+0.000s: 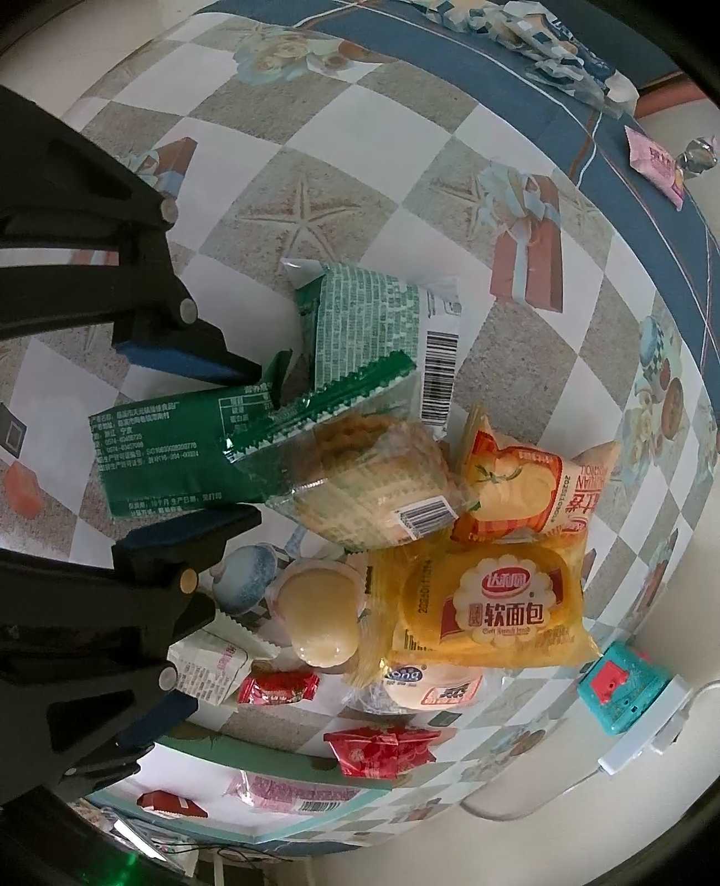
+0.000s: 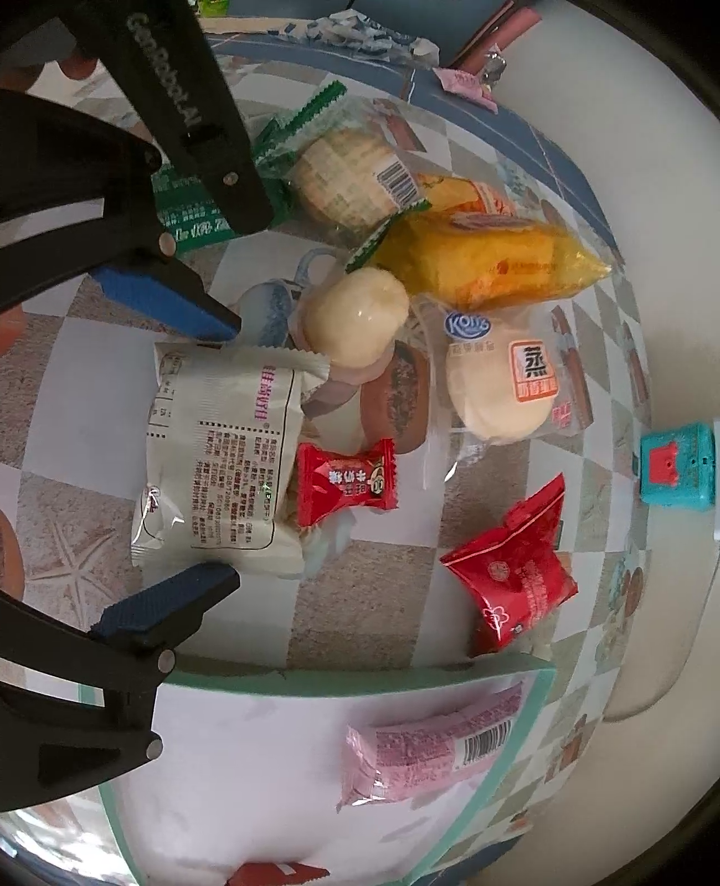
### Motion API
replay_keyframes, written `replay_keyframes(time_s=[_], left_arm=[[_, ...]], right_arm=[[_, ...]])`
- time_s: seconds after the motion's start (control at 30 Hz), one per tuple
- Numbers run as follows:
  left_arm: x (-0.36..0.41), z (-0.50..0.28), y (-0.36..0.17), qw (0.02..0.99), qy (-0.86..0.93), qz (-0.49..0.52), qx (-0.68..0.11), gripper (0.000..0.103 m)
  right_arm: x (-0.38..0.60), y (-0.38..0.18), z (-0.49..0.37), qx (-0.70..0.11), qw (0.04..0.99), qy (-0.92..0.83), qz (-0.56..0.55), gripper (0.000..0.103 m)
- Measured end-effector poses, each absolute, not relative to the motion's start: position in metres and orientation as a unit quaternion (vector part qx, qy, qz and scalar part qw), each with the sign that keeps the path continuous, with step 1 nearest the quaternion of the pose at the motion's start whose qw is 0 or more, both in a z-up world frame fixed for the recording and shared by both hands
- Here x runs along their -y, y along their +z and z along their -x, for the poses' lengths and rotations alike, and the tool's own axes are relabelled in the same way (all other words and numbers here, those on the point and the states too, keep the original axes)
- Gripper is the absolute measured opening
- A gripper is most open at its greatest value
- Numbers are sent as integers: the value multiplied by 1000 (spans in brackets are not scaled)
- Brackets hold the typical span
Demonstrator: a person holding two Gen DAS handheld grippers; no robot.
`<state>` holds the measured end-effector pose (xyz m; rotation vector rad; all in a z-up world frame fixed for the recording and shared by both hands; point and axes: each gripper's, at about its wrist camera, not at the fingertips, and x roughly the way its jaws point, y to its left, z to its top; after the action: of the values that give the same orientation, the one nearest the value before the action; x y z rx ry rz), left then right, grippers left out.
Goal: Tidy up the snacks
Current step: 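Grasp the white bread pack with the right tool while the left tool grasps the green pack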
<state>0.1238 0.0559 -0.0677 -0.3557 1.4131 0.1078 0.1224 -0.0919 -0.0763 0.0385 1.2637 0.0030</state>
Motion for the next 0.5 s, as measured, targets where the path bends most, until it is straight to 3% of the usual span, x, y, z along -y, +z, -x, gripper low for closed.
replay_keyframes(time_s=[0.5], left_arm=[[-55, -124, -69, 745, 50, 160, -645, 46]], right_arm=[[74, -87, -120, -586, 810, -9, 22, 88]])
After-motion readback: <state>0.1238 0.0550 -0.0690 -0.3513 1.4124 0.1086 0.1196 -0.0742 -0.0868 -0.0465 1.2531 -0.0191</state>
